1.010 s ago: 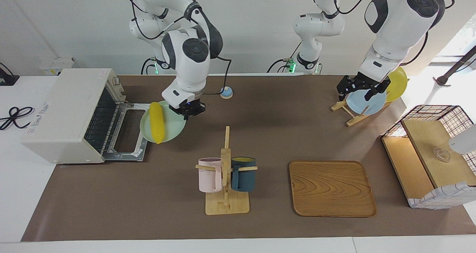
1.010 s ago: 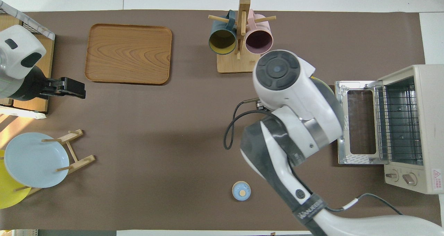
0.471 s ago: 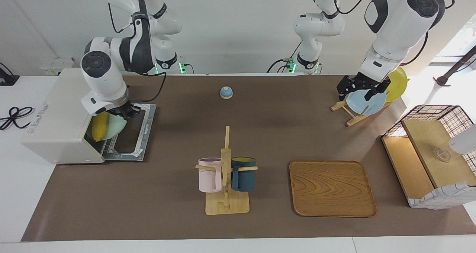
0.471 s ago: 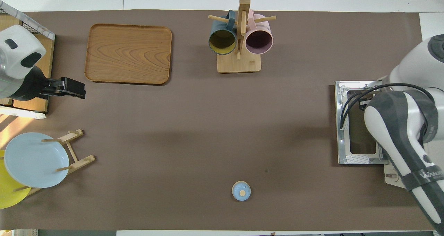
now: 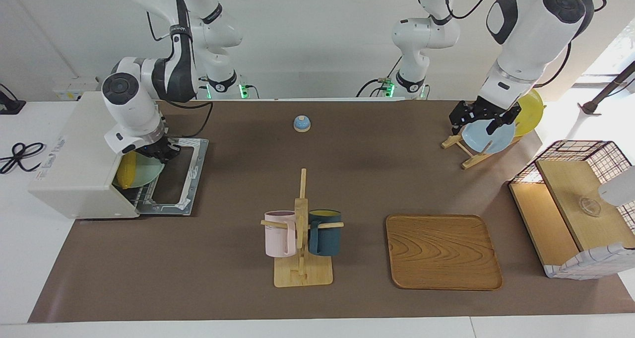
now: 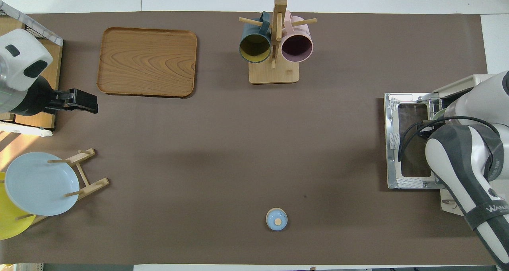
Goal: Put corn in oven
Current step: 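Insert the plate into the open oven with the right gripper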
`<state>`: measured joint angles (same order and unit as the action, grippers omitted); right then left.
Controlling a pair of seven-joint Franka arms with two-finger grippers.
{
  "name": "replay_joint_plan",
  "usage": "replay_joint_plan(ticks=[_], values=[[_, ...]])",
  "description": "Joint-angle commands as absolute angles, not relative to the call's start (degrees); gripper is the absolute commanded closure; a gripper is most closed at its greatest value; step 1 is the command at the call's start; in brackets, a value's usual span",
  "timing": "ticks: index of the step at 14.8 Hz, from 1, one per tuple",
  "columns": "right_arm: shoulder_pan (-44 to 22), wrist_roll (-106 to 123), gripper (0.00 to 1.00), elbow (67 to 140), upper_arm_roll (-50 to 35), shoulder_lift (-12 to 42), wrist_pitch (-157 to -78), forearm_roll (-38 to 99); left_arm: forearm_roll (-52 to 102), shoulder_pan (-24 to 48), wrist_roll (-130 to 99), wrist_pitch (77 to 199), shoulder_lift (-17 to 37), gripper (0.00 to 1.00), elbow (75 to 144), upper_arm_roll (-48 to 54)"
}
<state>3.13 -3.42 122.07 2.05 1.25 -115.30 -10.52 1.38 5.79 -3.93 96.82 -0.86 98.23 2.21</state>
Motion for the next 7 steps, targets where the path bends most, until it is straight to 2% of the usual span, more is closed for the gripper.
replay_joint_plan(ticks=[1, 3, 7], values=[[4.7, -1.9, 0.7, 124.0, 1.5, -0.3, -116.5, -10.7, 1.9, 5.3, -3.1, 97.2, -1.9, 0.0, 99.0, 2.5], [4.7, -1.8, 0.63, 123.1, 1.4, 0.1, -116.5, -10.5, 1.9, 5.3, -3.1, 97.2, -1.9, 0.0, 99.0, 2.5], [3.8, -2.0, 0.61, 118.2, 1.0, 1.2, -113.4, -9.6, 1.9, 5.3, -3.1, 97.2, -1.9, 0.0, 99.0, 2.5]])
